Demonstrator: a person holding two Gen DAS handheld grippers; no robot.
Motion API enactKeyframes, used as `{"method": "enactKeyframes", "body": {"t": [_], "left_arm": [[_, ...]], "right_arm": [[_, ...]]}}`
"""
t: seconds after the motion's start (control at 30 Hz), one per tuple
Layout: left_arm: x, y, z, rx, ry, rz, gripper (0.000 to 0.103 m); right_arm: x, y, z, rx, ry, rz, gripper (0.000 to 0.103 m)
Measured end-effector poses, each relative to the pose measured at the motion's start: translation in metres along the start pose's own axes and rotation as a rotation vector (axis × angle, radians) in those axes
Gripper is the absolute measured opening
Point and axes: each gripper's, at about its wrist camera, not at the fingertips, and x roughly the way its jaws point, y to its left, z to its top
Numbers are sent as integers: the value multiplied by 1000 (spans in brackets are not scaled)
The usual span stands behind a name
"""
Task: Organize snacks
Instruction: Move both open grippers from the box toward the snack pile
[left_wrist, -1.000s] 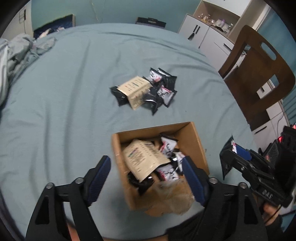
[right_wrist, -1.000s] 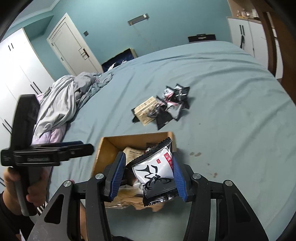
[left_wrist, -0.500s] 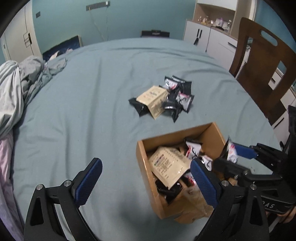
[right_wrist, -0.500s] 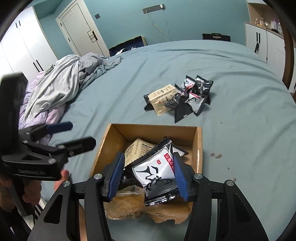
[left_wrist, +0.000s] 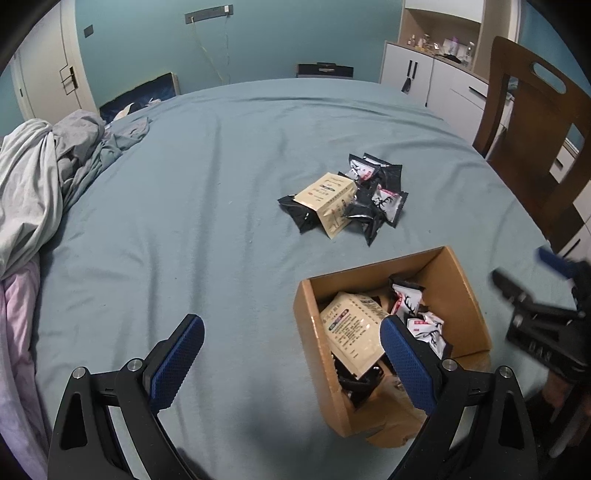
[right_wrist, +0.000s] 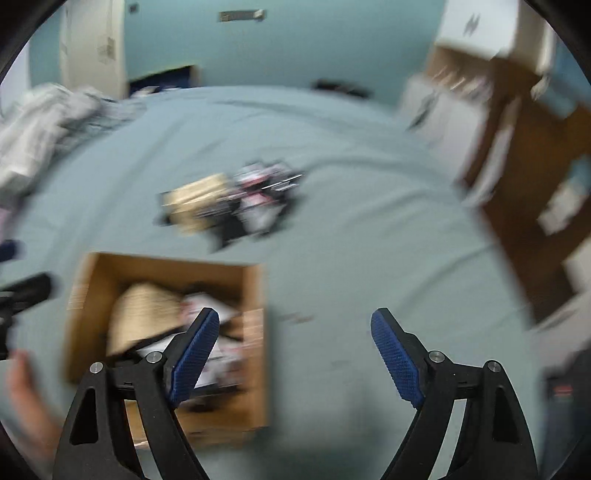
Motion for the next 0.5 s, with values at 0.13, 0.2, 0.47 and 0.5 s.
{"method": "enactKeyframes", "body": {"t": [0.13, 0.2, 0.47, 0.5], "left_arm": [[2, -3, 0, 14, -3, 22, 98], [2, -4, -1, 19, -4, 26, 98], [-2, -6, -2, 30, -26, 39, 98], [-2, -7, -1, 33, -31, 43, 98]], "right_arm": [[-5, -1, -3, 35, -2, -35, 84], [-2, -4, -3, 56, 22, 23, 84], [-25, -17, -10, 163, -173, 114, 84], [-30, -18, -11, 171, -208, 123, 84]]}}
